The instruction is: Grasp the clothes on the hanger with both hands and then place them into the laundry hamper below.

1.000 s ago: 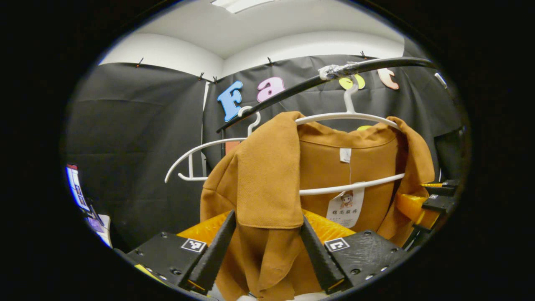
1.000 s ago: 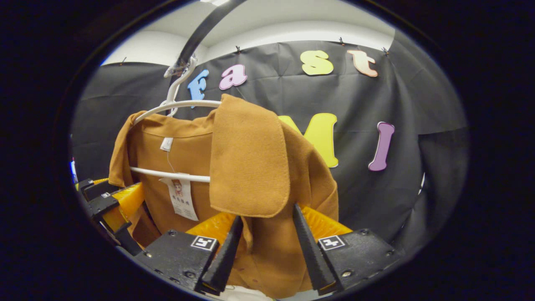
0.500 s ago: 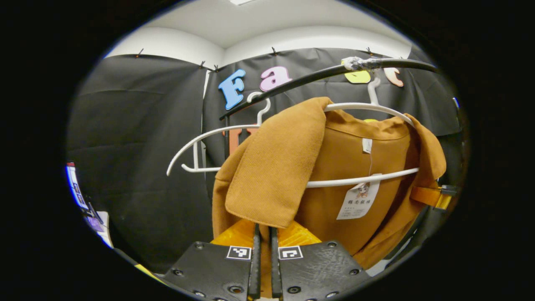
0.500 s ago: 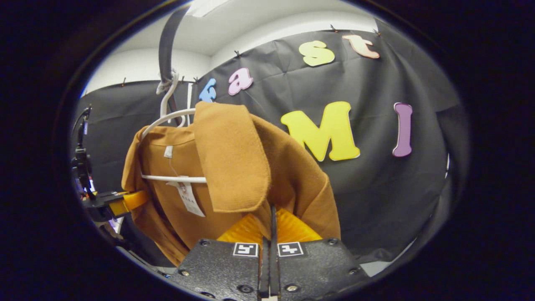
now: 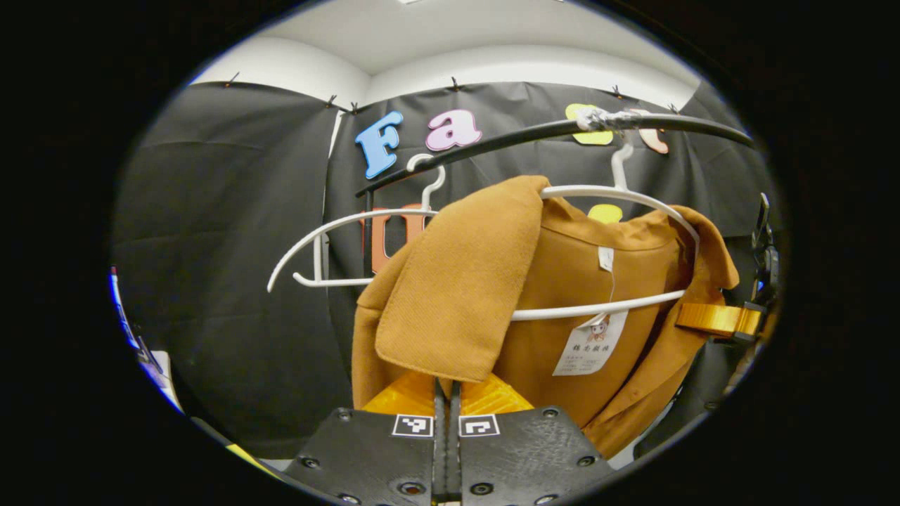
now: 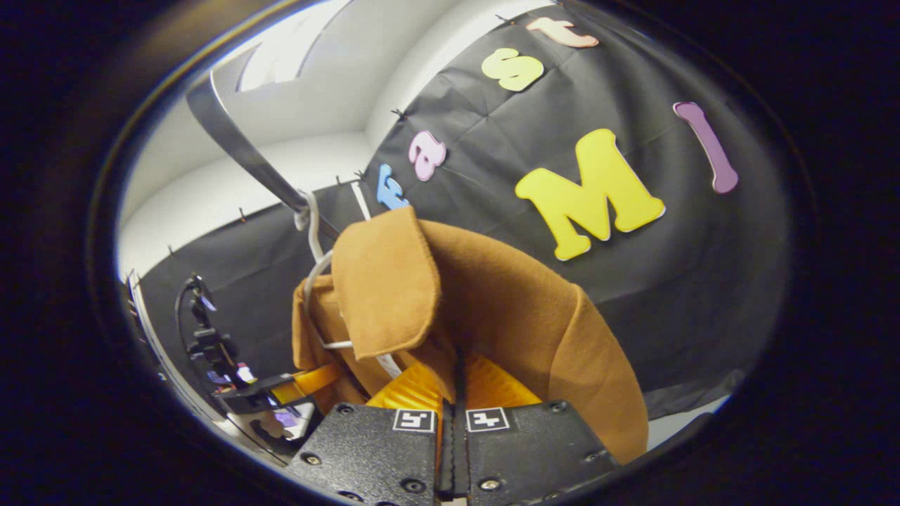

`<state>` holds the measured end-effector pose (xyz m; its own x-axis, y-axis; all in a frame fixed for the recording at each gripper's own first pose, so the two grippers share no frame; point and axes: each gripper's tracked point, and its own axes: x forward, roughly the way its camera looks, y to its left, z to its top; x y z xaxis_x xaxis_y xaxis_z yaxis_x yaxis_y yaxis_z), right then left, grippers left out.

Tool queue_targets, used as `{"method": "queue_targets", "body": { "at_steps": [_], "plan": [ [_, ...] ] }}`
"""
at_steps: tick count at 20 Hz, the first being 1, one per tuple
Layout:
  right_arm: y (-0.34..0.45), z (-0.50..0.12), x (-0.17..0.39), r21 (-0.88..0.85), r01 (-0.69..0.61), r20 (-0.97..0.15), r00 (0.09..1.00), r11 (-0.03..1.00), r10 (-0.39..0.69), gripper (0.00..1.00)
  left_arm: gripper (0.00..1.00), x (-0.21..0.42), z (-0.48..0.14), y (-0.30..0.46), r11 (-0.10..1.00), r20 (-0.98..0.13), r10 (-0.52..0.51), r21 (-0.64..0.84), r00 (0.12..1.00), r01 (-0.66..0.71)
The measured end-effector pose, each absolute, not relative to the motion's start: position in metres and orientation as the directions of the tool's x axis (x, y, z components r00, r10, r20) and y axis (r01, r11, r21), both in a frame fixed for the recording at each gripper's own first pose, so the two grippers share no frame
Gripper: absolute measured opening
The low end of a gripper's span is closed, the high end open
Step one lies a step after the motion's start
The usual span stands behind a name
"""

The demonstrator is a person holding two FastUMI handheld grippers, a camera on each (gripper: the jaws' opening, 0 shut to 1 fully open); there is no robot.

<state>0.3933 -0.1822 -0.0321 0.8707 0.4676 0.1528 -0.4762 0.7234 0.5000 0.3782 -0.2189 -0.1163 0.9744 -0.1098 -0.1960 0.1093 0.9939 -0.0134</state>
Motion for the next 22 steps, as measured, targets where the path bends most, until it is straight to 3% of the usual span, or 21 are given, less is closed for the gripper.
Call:
{"method": "queue_targets", "body": {
  "at_steps": [3, 5, 9, 10, 14, 15, 18, 19, 22],
  "plan": [
    [-0.173, -0.011, 0.376, 0.550, -0.577, 0.251, 0.804, 0.604, 0.539, 0.03, 0.05, 0.374, -0.097, -0.212, 0.992, -0.176, -0.123, -0.048, 0.977, 0.116],
    [-0.181, -0.002, 0.378, 0.589, -0.591, 0.296, 0.793, 0.551, 0.533, 0.03, 0.00, 0.376, -0.081, -0.203, 0.993, -0.149, -0.116, -0.048, 0.982, 0.110],
    [-0.200, 0.023, 0.373, 0.655, -0.615, 0.398, 0.775, 0.440, 0.491, 0.03, 0.04, 0.382, -0.046, -0.181, 0.993, -0.096, -0.104, -0.066, 0.990, 0.098],
    [-0.205, 0.027, 0.373, 0.657, -0.615, 0.409, 0.776, 0.436, 0.480, 0.03, 0.00, 0.384, -0.038, -0.176, 0.994, -0.082, -0.099, -0.063, 0.992, 0.093],
    [-0.226, 0.037, 0.370, 0.677, -0.610, 0.448, 0.785, 0.411, 0.428, 0.03, 0.04, 0.391, -0.026, -0.157, 0.995, -0.078, -0.084, -0.062, 0.993, 0.079],
    [-0.232, 0.040, 0.370, 0.684, -0.610, 0.461, 0.787, 0.400, 0.411, 0.03, 0.00, 0.393, -0.026, -0.155, 0.995, -0.082, -0.082, -0.065, 0.993, 0.076],
    [-0.251, 0.031, 0.375, 0.704, -0.572, 0.448, 0.818, 0.422, 0.361, 0.03, 0.00, 0.397, -0.038, -0.150, 0.994, -0.117, -0.079, -0.085, 0.990, 0.069],
    [-0.255, 0.030, 0.373, 0.715, -0.565, 0.450, 0.822, 0.412, 0.347, 0.03, 0.05, 0.398, -0.041, -0.150, 0.993, -0.125, -0.081, -0.092, 0.989, 0.070],
    [-0.266, 0.020, 0.376, 0.734, -0.532, 0.432, 0.845, 0.423, 0.315, 0.03, 0.00, 0.400, -0.055, -0.154, 0.992, -0.148, -0.090, -0.096, 0.985, 0.076]
  ]
}}
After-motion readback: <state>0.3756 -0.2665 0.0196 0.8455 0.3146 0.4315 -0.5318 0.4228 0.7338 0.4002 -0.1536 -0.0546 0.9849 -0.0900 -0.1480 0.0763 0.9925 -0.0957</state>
